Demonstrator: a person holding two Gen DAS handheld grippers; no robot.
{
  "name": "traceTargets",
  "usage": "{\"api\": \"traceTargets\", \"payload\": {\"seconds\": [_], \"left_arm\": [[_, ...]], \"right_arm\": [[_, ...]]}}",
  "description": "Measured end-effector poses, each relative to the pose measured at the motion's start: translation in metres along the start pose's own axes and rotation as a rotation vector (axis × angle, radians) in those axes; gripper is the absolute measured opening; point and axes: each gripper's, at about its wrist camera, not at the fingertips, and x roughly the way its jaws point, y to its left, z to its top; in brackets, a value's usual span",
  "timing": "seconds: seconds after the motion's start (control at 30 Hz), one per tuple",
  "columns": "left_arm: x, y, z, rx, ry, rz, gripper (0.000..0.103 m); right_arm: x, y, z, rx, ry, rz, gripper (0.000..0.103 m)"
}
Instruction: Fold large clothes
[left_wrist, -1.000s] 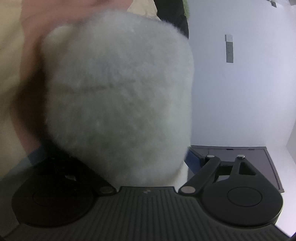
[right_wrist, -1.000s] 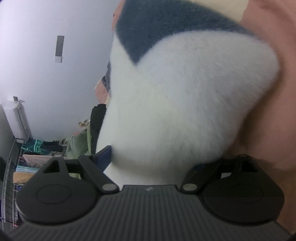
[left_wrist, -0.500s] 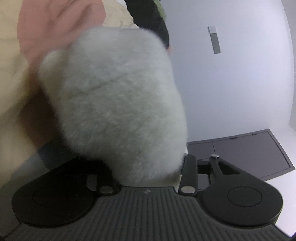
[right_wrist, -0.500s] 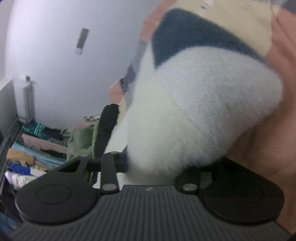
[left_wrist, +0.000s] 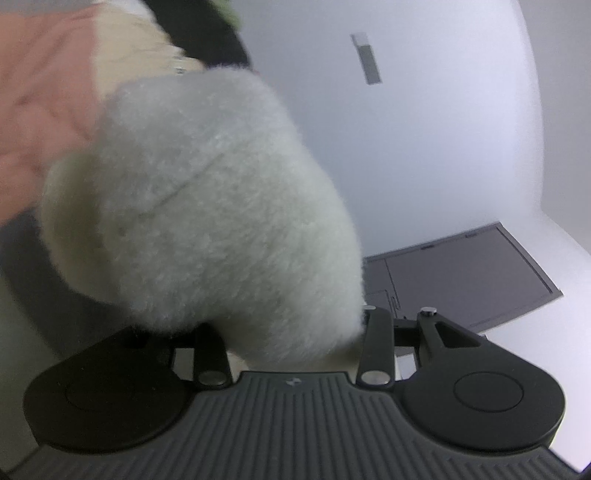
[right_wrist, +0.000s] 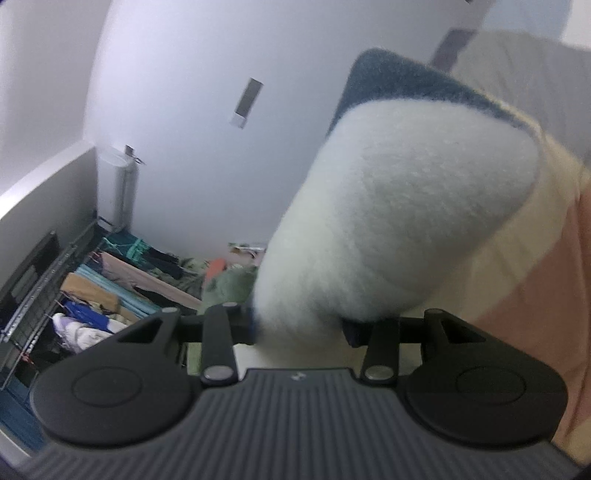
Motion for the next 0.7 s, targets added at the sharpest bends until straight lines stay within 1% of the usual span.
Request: {"api": "traceTargets", "payload": {"seconds": [0.17,0.33,0.43,0.5,0.53,0.63,0.7], "left_arm": [[0.050,-0.051,-0.010,0.048,0.036,-0.050,0.046],[0.124,-0.088,-0.025,0.084,0.091,-0.085,0.046],[0.173,-0.097,-0.033,0.086,0.121,-0.090,0.046],[0.217,-0.094,-0.021,0.081,0.136,-0.086,0.046],[0.232,-0.093,-0.025,0.080,0.146,-0.081,0.046],[0.264,-0.089,-0.040,0.074,0.172,-0.055,0.046],[0.282,-0.081,-0.041,0.076,0.185,-0.030,0.046]], "right_arm": [[-0.027,0.004,0.045,-0.062,-0.055,0.010,0.045],[-0.051,-0.009,0.088,-0.091,-0.118,-0.007,0.045],[-0.061,-0.024,0.111,-0.100,-0.147,-0.037,0.045],[-0.065,-0.038,0.124,-0.093,-0.160,-0.057,0.045],[-0.066,-0.045,0.129,-0.088,-0.165,-0.066,0.045],[-0.066,-0.067,0.139,-0.088,-0.177,-0.097,0.045],[-0.061,-0.081,0.141,-0.097,-0.178,-0.118,0.045]]}}
